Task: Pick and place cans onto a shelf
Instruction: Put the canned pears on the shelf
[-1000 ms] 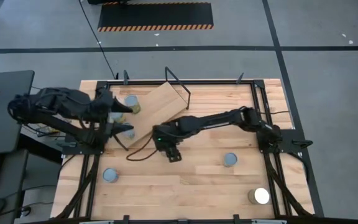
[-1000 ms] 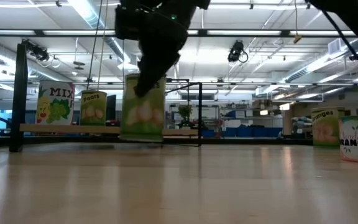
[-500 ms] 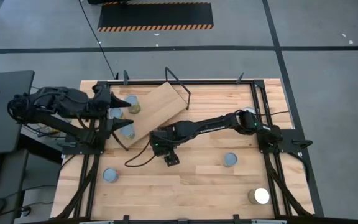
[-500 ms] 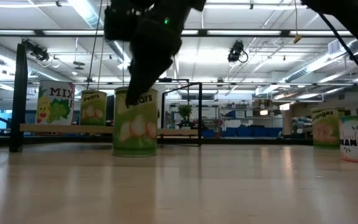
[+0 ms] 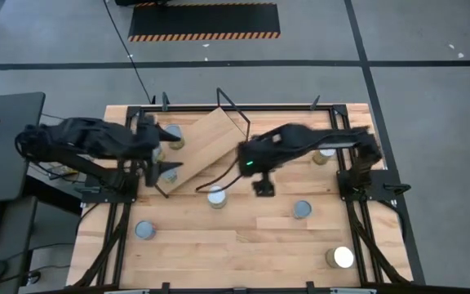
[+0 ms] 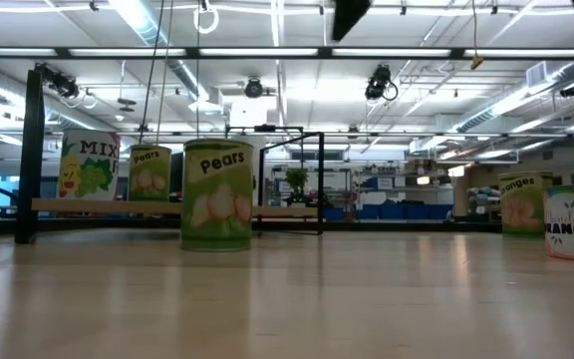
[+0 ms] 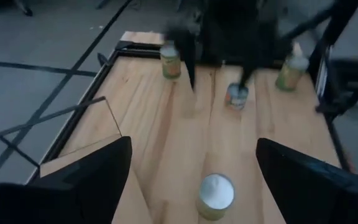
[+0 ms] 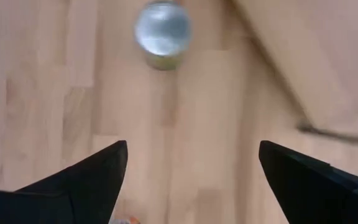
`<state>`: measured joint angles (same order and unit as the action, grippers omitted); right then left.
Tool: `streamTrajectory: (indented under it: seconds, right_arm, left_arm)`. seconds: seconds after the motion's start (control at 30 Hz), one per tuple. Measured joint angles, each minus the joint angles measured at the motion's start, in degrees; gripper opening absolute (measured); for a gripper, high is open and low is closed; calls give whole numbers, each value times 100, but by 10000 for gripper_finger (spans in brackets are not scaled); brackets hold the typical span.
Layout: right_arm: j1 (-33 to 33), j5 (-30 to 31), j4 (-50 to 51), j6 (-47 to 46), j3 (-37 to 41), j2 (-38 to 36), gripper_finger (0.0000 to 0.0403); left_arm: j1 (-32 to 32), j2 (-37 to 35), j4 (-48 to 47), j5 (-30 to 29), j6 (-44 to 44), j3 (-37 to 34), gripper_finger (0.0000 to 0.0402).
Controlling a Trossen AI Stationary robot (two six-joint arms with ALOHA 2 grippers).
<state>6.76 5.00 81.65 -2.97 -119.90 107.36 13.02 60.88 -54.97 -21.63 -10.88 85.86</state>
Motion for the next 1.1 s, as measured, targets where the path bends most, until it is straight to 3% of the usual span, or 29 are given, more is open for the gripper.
streamTrajectory:
  seconds: [0.33, 0.57, 0.73, 0.87, 1.0, 1.1]
  right_arm:
    - [407, 1643, 332, -1321, 0, -1786, 359]
    - [525, 2151, 484, -1644, 0, -2582, 359]
    - [503, 2472, 658, -1612, 0, -2924, 359]
    - [477, 2559, 760, -1504, 0, -3088, 359]
    - [501, 2550, 822, -1494, 114, -3190, 359]
    - [645, 2534, 801, -1494, 455, -3336, 359]
  left_arm:
    - [-114, 1263, 437, 65, 403, -3, 350]
    - [-591, 1727, 401, 598, -74, 146, 356]
    - [-1028, 1902, 483, 386, -35, 760, 351]
    - [-1047, 1900, 816, 490, 81, 710, 296]
    - [-865, 1911, 659, 472, -643, 660, 220]
    - [-743, 1908, 694, 567, -987, 660, 198]
